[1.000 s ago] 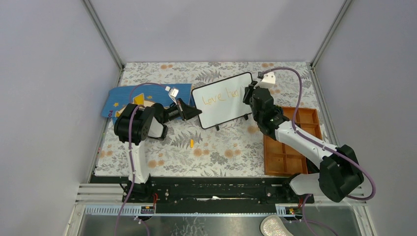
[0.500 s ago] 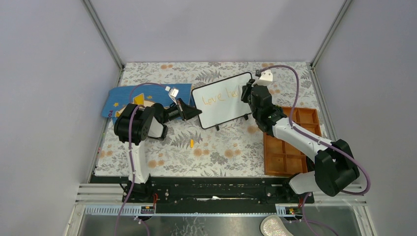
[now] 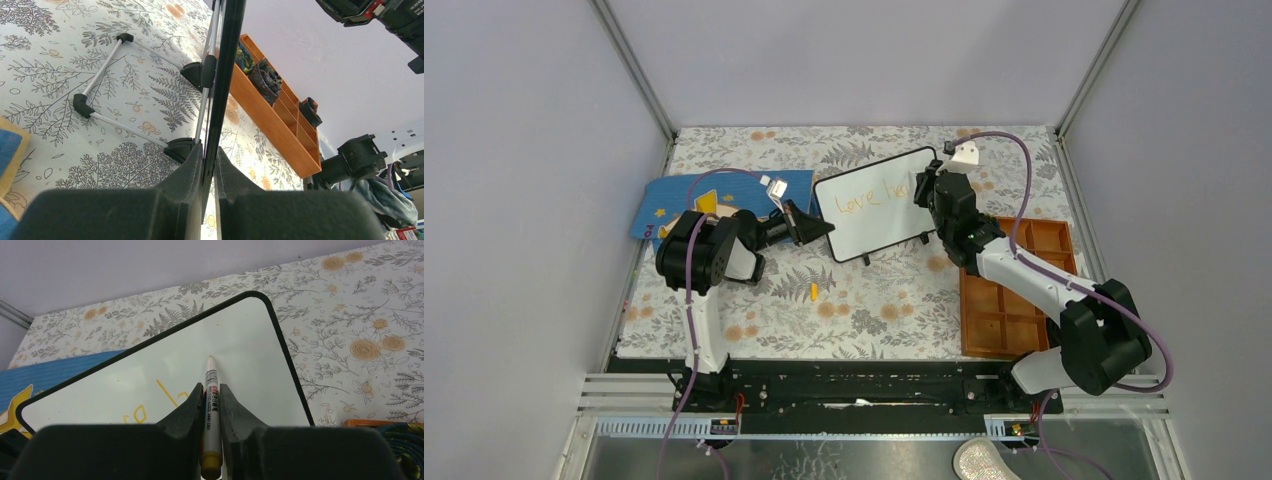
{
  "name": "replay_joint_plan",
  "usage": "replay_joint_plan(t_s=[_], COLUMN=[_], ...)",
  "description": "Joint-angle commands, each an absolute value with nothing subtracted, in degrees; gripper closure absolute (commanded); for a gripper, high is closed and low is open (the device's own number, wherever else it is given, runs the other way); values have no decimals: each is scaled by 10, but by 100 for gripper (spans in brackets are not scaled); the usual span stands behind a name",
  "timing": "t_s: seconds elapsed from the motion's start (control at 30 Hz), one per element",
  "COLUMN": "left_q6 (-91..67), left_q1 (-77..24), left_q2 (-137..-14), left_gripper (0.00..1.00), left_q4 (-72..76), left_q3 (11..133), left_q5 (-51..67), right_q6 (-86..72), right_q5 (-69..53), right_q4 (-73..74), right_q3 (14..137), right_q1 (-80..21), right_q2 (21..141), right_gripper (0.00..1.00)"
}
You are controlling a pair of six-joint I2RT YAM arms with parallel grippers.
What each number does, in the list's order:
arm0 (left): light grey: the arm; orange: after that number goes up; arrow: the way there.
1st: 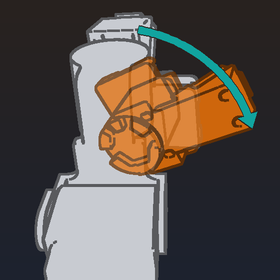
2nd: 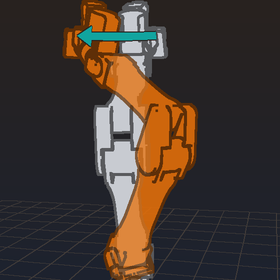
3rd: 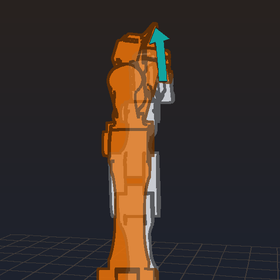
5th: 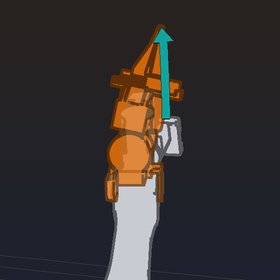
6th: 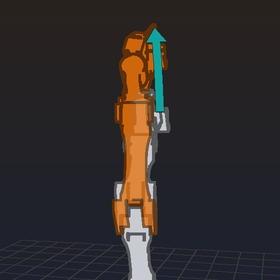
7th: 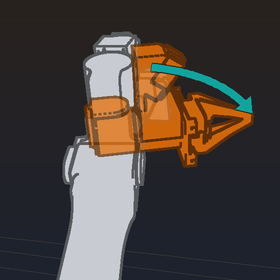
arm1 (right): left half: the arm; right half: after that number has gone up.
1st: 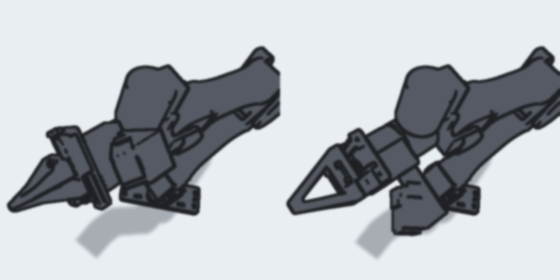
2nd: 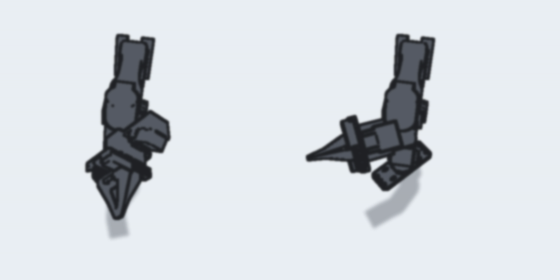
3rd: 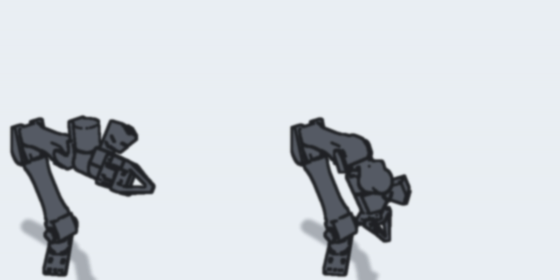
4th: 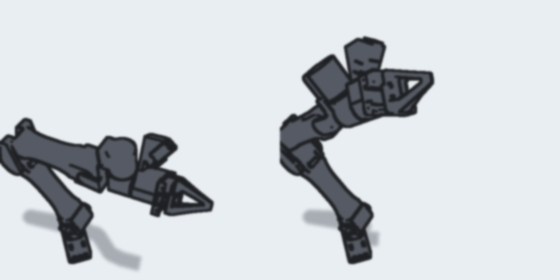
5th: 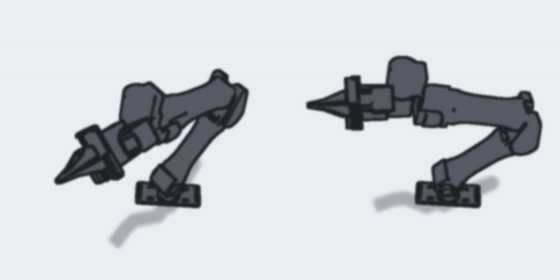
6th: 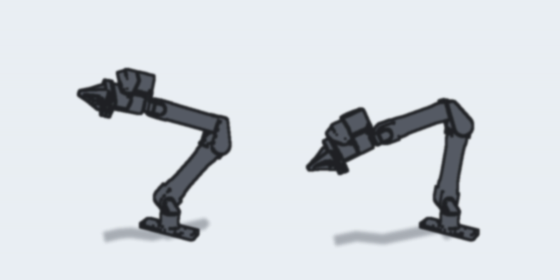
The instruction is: Write a sentence on the whiteboard
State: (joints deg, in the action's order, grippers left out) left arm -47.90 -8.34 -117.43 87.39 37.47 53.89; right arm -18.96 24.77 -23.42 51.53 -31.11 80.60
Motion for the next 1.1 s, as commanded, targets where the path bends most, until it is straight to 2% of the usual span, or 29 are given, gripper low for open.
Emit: replay_joint_plan(t_s=[0.0,1.07], left_q6=[-478,-479], left_q1=[-86,-87], left_q2=[-1170,-1166], left_gripper=[100,100], left_q4=[843,843], left_q3=[366,366], left_q5=[552,551], right_q6=[-195,-198], right_q5=[258,237], right_q4=[-260,-204], right_q3=[533,486], right_q1=[-306,-305], right_q2=[815,801], right_gripper=[100,100])
